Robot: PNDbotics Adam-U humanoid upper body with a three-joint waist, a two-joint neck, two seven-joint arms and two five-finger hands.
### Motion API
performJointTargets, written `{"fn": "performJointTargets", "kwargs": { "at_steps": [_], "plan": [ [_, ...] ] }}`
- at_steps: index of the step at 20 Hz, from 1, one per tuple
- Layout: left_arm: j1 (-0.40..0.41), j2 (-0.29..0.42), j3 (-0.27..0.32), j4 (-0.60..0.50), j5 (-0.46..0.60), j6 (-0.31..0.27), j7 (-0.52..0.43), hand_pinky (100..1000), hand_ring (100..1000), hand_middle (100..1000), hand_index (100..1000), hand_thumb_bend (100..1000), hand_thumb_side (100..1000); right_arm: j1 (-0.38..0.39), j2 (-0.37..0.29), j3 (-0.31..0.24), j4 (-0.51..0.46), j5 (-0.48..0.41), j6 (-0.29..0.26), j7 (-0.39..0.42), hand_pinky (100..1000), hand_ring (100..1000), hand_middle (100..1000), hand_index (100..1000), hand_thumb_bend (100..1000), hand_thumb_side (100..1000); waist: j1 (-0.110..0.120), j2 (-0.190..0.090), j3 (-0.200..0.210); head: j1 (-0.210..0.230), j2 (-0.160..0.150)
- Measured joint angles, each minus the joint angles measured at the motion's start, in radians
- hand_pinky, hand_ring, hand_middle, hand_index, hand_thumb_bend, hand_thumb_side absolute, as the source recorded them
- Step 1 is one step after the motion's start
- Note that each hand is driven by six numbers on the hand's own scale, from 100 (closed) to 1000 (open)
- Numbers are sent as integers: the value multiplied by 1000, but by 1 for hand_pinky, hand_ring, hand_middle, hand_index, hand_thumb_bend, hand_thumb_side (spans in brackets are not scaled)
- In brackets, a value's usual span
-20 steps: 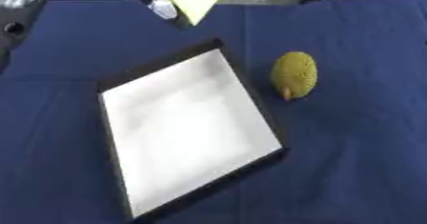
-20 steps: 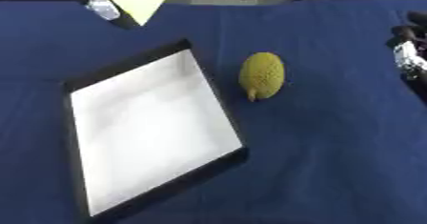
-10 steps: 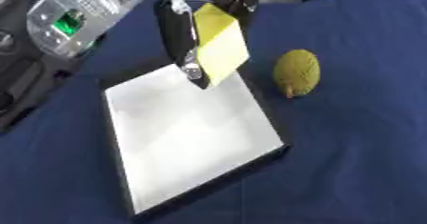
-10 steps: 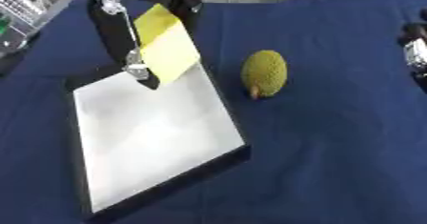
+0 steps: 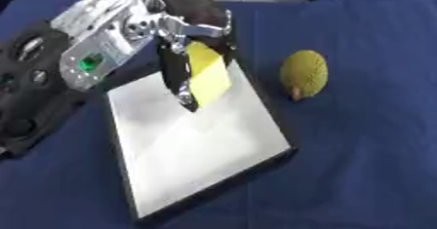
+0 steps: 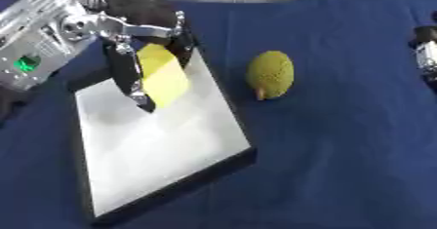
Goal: Pick up objects on the table and place them in the box.
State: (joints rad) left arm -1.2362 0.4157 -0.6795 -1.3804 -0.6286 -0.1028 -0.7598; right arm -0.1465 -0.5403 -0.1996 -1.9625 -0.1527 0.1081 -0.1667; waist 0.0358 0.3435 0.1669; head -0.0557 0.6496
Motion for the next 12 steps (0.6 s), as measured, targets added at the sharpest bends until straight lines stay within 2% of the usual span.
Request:
{"fn": "performJointTargets", "kwargs": {
  "at_steps": [2,6,7,8,9,10,12],
  "plan": [
    [10,-10,-5,23,-23,-15,11,654,530,461,462,697,100,-2,0,0,0,0,1,1,1000,781,759,899,100,527,0,0,-1,1,0],
    [31,-22,-12,61,-46,-38,16,724,616,568,592,709,100,-3,4,0,0,2,2,2,1000,780,758,899,100,528,0,0,-4,1,1],
    [35,-25,-14,70,-47,-44,14,778,698,665,693,726,100,-3,6,0,0,3,3,3,1000,780,758,899,100,529,0,0,-4,2,1],
    [38,-28,-14,78,-48,-50,10,799,729,706,727,745,100,-3,7,1,0,3,3,3,1000,780,758,899,100,529,0,0,-4,2,1],
    [40,-30,-14,85,-48,-55,5,848,794,792,808,785,100,-3,8,1,0,3,3,3,1000,780,758,899,100,528,0,0,-4,2,1],
    [41,-30,-14,91,-48,-60,0,871,821,826,833,795,123,-3,8,1,0,3,3,3,1000,780,758,899,100,528,0,0,-4,2,1],
    [42,-30,-14,98,-50,-67,-7,915,878,899,889,814,260,-2,8,2,0,3,3,3,1000,780,758,899,100,528,0,0,-4,2,1]
  ]
}}
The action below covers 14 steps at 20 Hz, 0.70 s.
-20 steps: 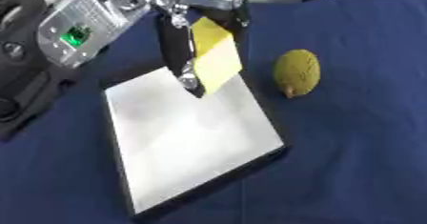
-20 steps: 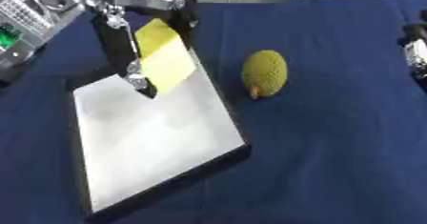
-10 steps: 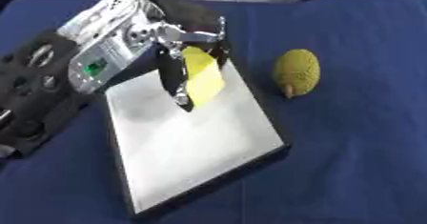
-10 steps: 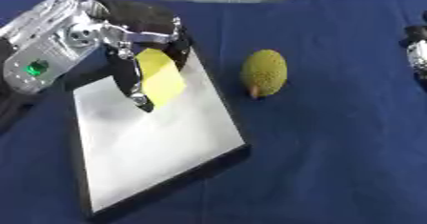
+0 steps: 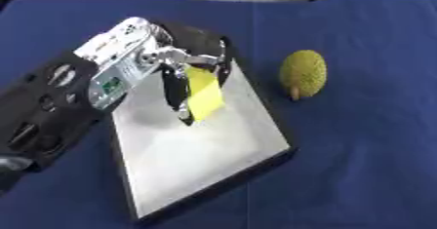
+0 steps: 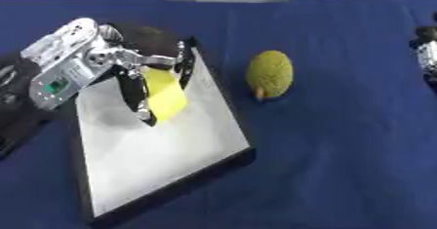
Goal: Pick up objects on the table and place them in the box.
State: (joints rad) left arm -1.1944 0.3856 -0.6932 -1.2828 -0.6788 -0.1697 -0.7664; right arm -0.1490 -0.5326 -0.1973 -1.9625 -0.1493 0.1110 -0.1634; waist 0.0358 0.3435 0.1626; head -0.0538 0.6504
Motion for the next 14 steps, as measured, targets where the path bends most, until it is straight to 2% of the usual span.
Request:
{"fn": "performJointTargets", "kwargs": {
  "at_steps": [1,4,5,6,9,11,14],
  "plan": [
    [1,0,0,0,-1,-2,-2,934,897,928,912,812,351,0,0,1,0,0,0,0,1000,780,758,899,100,528,0,0,0,0,0],
    [3,1,7,-4,-9,-3,-3,931,899,932,919,797,399,0,0,1,0,0,0,0,1000,780,758,899,100,528,0,0,0,1,1],
    [6,2,13,-12,-9,-3,-3,922,891,922,913,760,416,0,0,1,0,0,1,1,1000,780,758,899,100,528,0,0,0,1,2],
    [7,6,21,-26,-7,-1,-1,918,888,919,912,747,415,0,0,1,0,0,1,1,1000,780,758,899,100,527,0,0,0,1,3],
    [11,44,70,-124,23,27,19,889,862,889,899,595,379,2,0,1,0,0,0,0,1000,781,758,899,100,524,0,0,3,1,6],
    [23,86,129,-220,64,71,47,864,848,869,890,544,305,5,-1,1,0,0,-1,0,1000,782,758,899,100,522,0,0,6,-2,8],
    [54,166,250,-367,132,160,119,840,835,855,888,510,281,10,-15,-2,-4,-1,-7,-5,1000,784,760,898,100,523,0,0,14,-10,17]
  ]
}}
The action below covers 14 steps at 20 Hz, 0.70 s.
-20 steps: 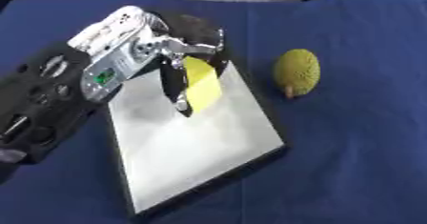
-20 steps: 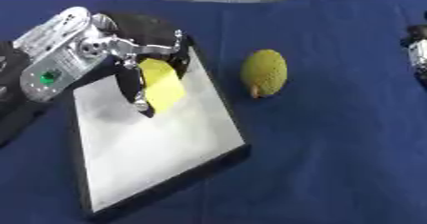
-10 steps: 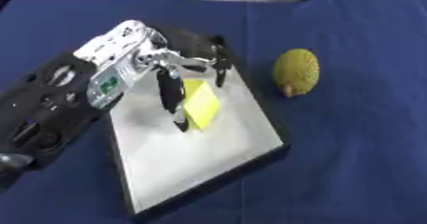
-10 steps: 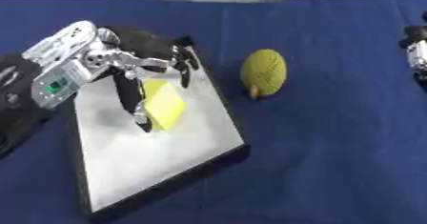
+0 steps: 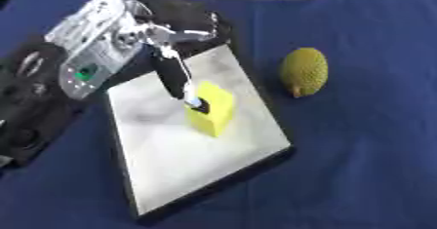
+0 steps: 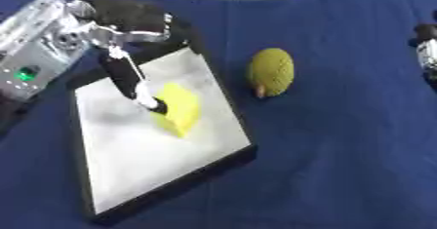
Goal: Pick up objects on the table and place them in the box.
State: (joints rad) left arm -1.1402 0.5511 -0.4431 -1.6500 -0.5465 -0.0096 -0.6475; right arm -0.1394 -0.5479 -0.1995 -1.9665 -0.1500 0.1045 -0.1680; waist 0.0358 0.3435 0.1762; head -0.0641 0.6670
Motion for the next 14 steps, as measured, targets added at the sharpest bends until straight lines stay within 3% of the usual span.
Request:
{"fn": "performJointTargets", "kwargs": {
  "at_steps": [3,7,14],
  "plan": [
    [65,74,127,-96,55,94,101,798,810,828,901,408,305,9,-24,-8,-6,-3,-13,-8,1000,788,765,898,100,526,4,-4,10,-11,9],
    [181,124,289,-182,157,203,306,776,800,820,906,363,309,22,-60,-16,-9,-3,-42,-17,1000,793,770,897,100,522,5,-8,16,-18,17],
    [406,145,456,-263,363,274,668,727,764,781,881,297,354,37,-119,-18,-9,13,-90,-12,998,813,790,900,100,455,4,-8,17,-26,17]
  ]
}}
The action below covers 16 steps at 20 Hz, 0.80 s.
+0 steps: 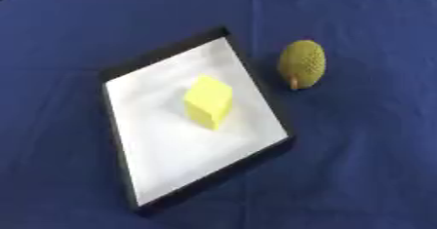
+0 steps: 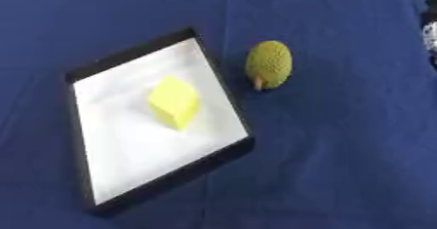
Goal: Pick up objects on the table and place them in the box.
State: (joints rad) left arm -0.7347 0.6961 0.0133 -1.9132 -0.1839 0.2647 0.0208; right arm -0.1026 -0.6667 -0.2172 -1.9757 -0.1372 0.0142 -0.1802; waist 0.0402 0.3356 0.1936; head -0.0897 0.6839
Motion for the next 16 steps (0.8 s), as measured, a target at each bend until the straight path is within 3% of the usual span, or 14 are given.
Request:
{"fn": "performJointTargets", "kwargs": {
  "at_steps": [3,8,12,16],
  "plan": [
    [113,-3,46,-5,71,12,123,710,754,773,871,272,382,8,-55,7,0,19,-19,17,992,839,818,907,100,423,-4,0,2,0,0],
    [279,-71,98,-12,160,-1,313,697,741,757,858,245,429,17,-219,42,0,106,-63,76,962,890,864,922,100,208,-18,0,3,1,-1],
    [364,-118,105,-12,211,-15,383,694,739,754,858,238,454,25,-394,84,-2,221,-92,145,948,902,869,920,100,202,-27,0,-2,5,-1],
    [391,-146,106,-12,241,-23,399,692,738,753,858,232,471,15,-512,123,-6,277,-101,200,943,906,870,919,100,225,-31,0,-2,7,-2]
  ]
}}
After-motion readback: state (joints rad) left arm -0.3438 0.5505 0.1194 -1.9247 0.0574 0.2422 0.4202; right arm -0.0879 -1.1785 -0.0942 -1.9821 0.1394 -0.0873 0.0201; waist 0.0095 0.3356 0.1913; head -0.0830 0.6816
